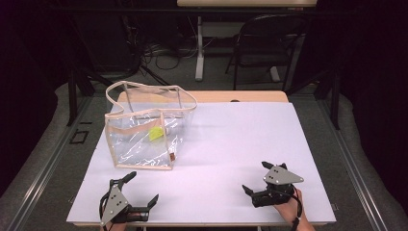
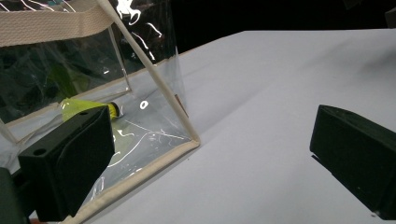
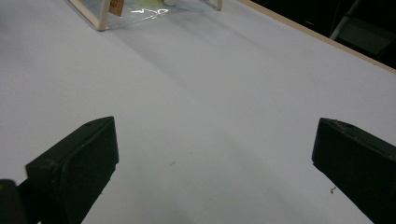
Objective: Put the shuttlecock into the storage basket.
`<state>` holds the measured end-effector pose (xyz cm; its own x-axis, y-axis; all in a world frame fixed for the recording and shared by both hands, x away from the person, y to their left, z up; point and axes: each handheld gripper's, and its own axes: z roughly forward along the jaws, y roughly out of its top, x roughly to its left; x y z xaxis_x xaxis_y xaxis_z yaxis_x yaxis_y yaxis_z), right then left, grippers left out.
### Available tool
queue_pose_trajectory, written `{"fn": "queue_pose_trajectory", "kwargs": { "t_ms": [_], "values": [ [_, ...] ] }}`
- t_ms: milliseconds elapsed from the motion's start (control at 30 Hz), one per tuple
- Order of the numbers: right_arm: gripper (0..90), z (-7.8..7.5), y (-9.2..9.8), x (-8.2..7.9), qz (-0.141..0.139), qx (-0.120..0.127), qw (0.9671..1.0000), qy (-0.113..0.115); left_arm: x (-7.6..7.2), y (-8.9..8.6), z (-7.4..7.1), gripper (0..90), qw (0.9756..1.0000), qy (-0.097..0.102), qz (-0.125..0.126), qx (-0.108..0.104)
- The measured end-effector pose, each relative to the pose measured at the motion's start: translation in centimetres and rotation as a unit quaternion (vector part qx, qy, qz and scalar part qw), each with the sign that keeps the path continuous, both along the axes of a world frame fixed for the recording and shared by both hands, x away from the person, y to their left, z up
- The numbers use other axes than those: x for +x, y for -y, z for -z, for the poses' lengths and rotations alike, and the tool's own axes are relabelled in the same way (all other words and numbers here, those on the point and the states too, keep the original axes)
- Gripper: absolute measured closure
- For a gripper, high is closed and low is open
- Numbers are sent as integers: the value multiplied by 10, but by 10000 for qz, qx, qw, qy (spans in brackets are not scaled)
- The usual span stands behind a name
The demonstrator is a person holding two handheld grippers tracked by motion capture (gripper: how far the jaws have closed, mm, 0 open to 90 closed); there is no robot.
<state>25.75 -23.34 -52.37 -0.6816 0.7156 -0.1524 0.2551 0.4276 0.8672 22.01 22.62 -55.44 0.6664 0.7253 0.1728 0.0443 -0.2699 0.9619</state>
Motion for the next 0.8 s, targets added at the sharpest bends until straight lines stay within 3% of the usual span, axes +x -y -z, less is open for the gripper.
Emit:
{"fn": "queue_pose_trajectory", "kwargs": {
  "t_ms": [367, 800],
  "values": [
    [0, 19, 8, -13, -103, -21, 9995, 286, 0, 0, 0, 0, 10000, -19, -5, 15],
    [0, 20, 15, -24, -75, 40, 9985, 542, 2, 2, 1, 0, 10000, -28, 38, 63]
  ]
}}
